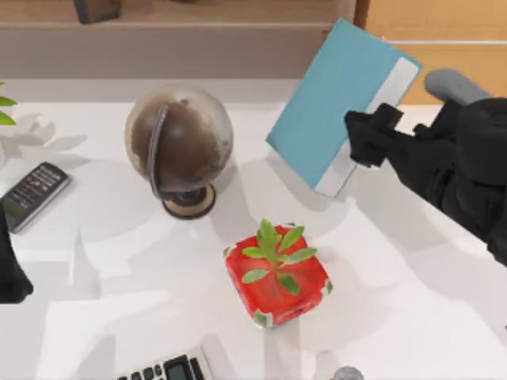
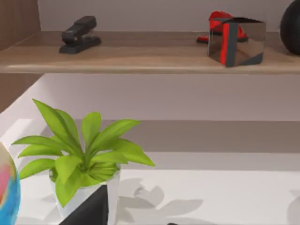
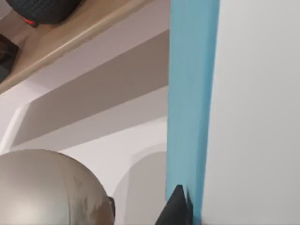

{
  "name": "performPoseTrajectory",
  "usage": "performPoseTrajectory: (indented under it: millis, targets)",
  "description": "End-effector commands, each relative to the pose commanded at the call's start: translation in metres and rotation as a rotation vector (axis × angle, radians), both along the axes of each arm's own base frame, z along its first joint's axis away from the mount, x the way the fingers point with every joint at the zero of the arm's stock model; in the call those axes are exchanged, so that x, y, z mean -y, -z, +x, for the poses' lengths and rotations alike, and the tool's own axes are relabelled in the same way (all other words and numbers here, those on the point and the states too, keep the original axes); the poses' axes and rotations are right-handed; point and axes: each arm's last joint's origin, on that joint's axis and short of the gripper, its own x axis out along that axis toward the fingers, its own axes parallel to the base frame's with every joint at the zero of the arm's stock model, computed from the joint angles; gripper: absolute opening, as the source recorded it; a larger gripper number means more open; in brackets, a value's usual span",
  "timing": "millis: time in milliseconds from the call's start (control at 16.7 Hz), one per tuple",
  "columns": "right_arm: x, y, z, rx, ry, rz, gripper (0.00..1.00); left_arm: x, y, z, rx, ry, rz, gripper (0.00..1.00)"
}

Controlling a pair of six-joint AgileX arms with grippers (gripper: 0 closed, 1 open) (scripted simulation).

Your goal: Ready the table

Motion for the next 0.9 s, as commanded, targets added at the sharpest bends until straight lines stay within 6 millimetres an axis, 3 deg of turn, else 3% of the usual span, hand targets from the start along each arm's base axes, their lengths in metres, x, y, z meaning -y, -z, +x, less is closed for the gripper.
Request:
performPoseTrajectory:
  millis: [360, 660, 900]
  targets:
    - [0.115, 0.016, 0.018, -0.189, 0.304, 0.353, 0.0, 0.0, 0.0, 0.0, 0.0, 0.0, 0.0, 1.0]
    - [0.221, 0.008, 0.034, -0.168, 0.582, 0.63, 0.0, 0.0, 0.0, 0.0, 0.0, 0.0, 0.0, 1.0]
    - [0.289, 0.005, 0.047, -0.125, 0.701, 0.759, 0.0, 0.0, 0.0, 0.0, 0.0, 0.0, 0.0, 1.0]
